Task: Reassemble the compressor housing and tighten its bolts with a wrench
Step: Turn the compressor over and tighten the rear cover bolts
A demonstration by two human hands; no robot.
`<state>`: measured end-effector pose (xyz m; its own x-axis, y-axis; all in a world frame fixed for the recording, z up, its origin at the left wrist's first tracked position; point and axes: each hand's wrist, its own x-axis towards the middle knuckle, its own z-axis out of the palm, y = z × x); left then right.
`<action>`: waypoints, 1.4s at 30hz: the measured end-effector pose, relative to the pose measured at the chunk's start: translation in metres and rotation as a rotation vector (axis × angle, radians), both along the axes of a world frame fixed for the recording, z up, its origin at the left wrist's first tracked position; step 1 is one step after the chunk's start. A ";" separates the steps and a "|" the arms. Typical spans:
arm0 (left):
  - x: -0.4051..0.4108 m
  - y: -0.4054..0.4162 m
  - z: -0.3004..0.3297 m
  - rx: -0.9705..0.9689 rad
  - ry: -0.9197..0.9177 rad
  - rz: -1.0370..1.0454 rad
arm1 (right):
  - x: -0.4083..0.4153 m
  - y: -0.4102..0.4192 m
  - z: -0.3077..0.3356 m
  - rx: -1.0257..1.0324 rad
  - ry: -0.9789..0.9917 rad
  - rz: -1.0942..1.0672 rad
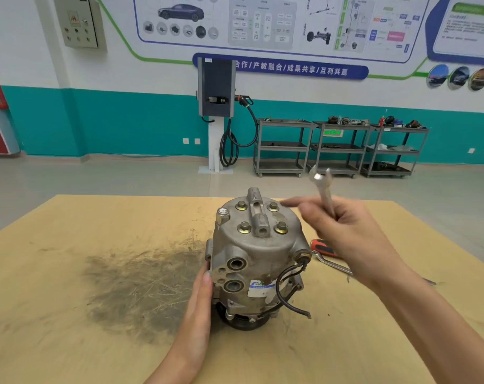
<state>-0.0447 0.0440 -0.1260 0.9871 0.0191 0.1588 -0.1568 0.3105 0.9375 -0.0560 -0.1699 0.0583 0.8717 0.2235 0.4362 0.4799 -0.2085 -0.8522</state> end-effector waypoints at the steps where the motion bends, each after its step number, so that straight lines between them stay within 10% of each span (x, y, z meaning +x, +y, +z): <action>1: 0.000 0.000 0.001 0.003 0.000 -0.001 | 0.001 0.001 -0.002 -0.038 0.024 0.017; 42: -0.004 -0.003 0.005 -0.051 -0.029 0.012 | 0.007 0.007 -0.010 -0.003 0.147 -0.030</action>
